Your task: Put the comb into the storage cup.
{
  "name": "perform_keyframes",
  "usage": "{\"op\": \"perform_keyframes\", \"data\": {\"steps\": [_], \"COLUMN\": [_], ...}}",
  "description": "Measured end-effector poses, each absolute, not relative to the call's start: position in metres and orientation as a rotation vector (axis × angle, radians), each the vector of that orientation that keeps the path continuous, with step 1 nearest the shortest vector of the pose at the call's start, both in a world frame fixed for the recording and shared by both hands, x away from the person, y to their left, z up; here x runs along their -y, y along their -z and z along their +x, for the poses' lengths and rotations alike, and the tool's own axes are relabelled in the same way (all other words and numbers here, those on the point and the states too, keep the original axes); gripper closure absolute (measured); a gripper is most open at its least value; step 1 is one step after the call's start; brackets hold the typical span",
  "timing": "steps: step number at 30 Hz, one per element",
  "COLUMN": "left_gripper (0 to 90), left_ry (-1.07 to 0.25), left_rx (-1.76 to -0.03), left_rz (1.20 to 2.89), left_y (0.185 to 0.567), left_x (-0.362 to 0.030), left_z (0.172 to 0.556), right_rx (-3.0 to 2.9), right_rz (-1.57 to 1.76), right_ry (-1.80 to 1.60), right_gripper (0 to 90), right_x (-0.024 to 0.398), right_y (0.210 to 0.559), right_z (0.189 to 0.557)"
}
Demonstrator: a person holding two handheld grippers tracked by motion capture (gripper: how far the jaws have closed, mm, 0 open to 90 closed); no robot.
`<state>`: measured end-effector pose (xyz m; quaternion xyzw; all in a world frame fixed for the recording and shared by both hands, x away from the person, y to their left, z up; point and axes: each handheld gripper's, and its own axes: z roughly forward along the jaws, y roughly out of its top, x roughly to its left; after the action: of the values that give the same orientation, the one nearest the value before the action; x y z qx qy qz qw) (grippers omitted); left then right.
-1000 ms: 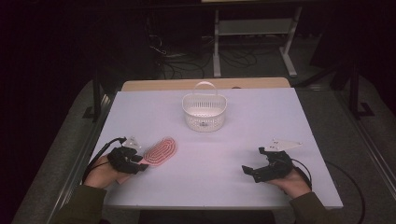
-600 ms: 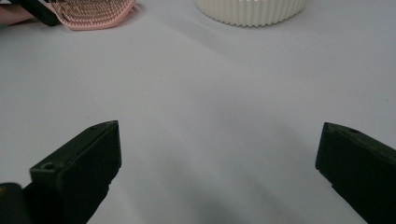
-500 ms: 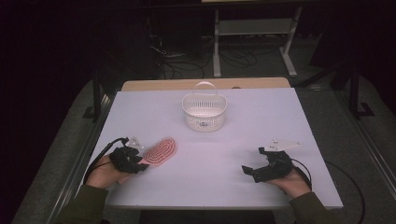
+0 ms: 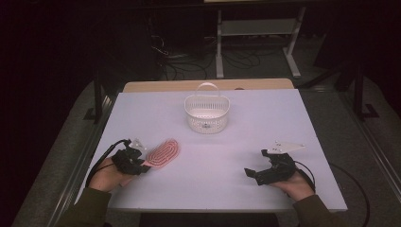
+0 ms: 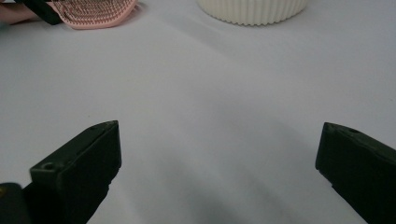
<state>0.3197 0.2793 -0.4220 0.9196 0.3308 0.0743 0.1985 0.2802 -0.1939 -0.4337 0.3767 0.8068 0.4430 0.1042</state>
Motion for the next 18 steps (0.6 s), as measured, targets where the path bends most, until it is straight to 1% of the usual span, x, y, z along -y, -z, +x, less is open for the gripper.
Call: {"op": "perform_keyframes", "data": {"steps": [18], "left_gripper": [70.4], "left_ry": [-0.201], "left_rx": [-0.95], "left_rz": [2.558], "left_y": [0.4215], "left_x": [-0.2803], "left_z": [0.32], "right_rx": [-2.38], "right_rz": [1.104], "right_ry": [-1.306], "right_gripper": [0.1], "right_x": [0.194], "right_y": [0.4338], "right_z": [0.2801]}}
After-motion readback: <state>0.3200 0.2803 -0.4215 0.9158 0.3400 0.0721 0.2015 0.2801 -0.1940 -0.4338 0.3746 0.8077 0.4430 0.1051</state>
